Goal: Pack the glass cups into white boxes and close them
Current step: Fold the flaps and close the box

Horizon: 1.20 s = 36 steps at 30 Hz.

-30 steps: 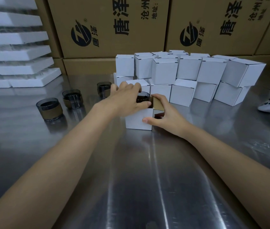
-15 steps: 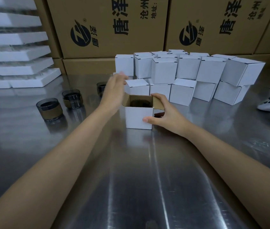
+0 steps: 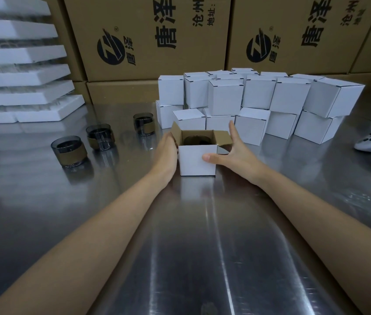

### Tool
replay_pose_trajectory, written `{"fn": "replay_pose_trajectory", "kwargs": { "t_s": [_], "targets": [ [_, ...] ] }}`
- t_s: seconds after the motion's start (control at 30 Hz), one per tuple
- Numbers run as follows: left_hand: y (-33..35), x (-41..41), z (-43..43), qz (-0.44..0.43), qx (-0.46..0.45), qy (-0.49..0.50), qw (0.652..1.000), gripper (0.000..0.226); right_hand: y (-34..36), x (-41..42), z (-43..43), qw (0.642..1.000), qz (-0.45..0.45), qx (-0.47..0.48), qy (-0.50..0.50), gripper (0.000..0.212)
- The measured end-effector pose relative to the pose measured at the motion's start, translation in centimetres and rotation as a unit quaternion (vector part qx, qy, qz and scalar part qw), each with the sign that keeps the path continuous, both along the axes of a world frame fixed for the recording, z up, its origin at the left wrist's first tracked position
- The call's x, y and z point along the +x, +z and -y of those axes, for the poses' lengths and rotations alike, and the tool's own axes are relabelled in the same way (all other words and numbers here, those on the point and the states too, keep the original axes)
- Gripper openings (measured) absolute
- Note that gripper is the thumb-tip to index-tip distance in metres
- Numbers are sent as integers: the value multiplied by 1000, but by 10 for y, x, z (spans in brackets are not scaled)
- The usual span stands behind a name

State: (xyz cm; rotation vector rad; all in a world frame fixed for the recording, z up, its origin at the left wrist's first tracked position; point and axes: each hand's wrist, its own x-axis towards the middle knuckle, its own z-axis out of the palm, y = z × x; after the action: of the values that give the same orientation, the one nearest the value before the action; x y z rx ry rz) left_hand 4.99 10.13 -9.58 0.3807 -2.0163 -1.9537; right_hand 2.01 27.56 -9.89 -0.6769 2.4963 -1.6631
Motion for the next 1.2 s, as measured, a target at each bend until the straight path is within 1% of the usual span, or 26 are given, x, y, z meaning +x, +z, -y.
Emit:
{"fn": "replay_pose_trajectory", "kwargs": {
  "t_s": [0.1,0.23,0.3,0.4,0.43,0.5,0.53,0.57,0.63,0.67,0.7,0.83,1.0,1.1,1.2],
  "targets": [
    [0,-1,-1,-5,18,-8,1000,44,-1,-1,0,1000,8,-5,-10,144],
    [-2,0,-1,-10,15,-15,1000,48,-4,2,4,1000,-15,21,-1,139],
    [-1,2,0,-5,-6,-25,1000,55,-4,4,7,999,-31,33,5,136],
    [0,6,0,2,-30,-32,999,76,-4,5,9,998,-48,43,21,130],
    [-1,6,0,2,-34,-33,999,79,-3,6,9,997,-54,45,28,126],
    [-1,6,0,0,-50,-35,998,79,-3,8,9,995,-70,54,44,119],
    [-1,6,0,-2,-59,-35,998,74,-4,9,8,993,-82,65,47,114],
    [-3,5,1,-8,-69,-39,997,62,-5,9,8,991,-95,78,47,106],
    [-5,3,5,-25,-83,-62,994,27,-7,8,8,986,-121,101,49,87],
    [-5,2,8,-26,-80,-72,994,15,-8,8,8,985,-128,109,49,80],
    [-3,1,11,-22,-71,-83,994,8,-8,7,8,984,-131,112,49,78],
    [2,-2,11,-14,-23,-95,995,27,-8,6,8,984,-132,110,51,74],
    [4,-1,6,-6,18,-93,996,31,-8,6,8,984,-133,99,65,76],
    [4,2,5,-14,18,-98,995,34,-10,4,8,985,-134,86,67,82],
    [4,7,4,-23,27,-101,994,47,-12,4,8,988,-126,67,61,93]
  ]
}}
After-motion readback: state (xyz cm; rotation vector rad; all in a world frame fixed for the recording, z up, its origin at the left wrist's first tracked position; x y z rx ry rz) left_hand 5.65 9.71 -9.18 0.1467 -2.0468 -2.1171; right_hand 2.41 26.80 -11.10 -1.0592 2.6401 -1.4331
